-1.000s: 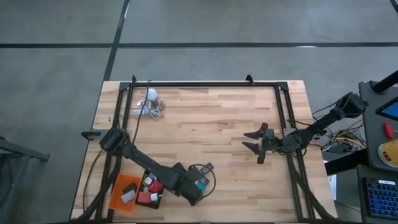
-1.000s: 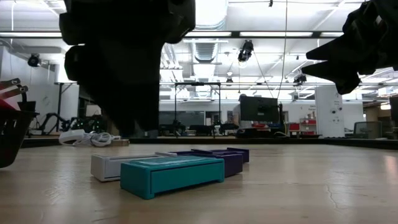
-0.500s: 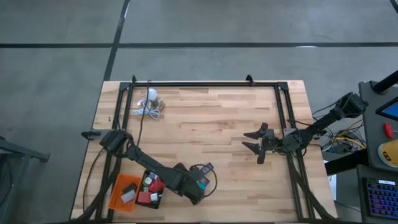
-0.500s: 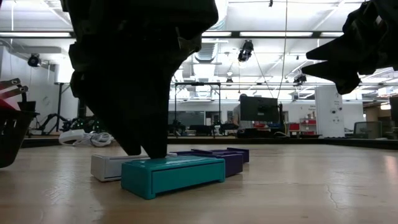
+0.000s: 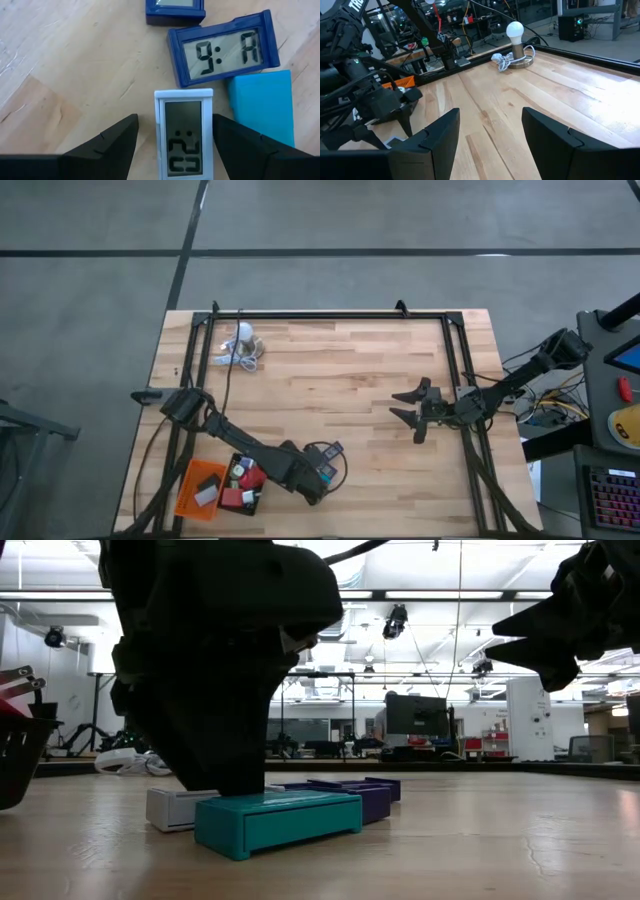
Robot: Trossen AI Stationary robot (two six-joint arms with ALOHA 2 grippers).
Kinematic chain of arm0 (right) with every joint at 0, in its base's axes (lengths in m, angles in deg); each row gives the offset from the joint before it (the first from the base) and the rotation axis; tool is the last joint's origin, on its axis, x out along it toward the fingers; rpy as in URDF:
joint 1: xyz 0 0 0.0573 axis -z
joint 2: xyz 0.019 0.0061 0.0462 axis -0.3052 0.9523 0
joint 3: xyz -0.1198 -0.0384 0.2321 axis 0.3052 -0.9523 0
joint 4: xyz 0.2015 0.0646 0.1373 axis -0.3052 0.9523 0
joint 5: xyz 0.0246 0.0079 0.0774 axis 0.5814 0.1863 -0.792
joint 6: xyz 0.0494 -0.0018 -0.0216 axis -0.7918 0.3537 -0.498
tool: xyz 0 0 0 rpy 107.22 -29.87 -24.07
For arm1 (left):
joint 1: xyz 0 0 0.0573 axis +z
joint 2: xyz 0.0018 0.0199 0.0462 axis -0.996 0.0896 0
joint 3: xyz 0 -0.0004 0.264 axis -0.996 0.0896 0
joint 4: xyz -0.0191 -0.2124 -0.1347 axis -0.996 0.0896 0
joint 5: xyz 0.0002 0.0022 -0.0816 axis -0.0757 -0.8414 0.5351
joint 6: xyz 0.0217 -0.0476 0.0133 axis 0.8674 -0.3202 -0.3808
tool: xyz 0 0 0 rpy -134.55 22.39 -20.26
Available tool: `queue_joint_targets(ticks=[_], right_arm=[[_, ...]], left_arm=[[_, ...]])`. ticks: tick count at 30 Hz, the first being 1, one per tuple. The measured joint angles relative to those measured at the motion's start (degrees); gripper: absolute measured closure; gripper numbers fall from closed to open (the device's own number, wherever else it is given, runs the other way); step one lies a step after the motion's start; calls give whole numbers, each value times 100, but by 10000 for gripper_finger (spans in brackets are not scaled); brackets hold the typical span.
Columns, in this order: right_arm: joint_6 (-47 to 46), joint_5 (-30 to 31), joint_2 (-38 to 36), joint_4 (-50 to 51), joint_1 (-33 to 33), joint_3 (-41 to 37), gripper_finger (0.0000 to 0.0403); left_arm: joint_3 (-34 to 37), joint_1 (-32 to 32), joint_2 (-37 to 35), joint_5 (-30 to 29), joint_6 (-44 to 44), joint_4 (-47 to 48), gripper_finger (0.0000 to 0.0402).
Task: Pick & Place Office items
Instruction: Put the white digital clock into the orange basket
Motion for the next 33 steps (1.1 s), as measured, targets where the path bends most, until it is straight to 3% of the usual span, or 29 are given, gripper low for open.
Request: queue_joint_targets(ticks=[7, 18, 25, 33], right_arm=[[0, 1, 2, -2, 0, 0, 193], [0, 1, 2, -2, 1, 0, 193], [0, 0, 0, 2, 2, 0, 193], [0, 1, 1, 7, 2, 2, 193]], left_arm=[[0, 0, 0, 27, 114, 5, 162], [-15, 0, -81, 90, 140, 25, 268], [-168, 0, -302, 13, 289, 487, 267], [-301, -22, -872, -550, -13, 1352, 265]])
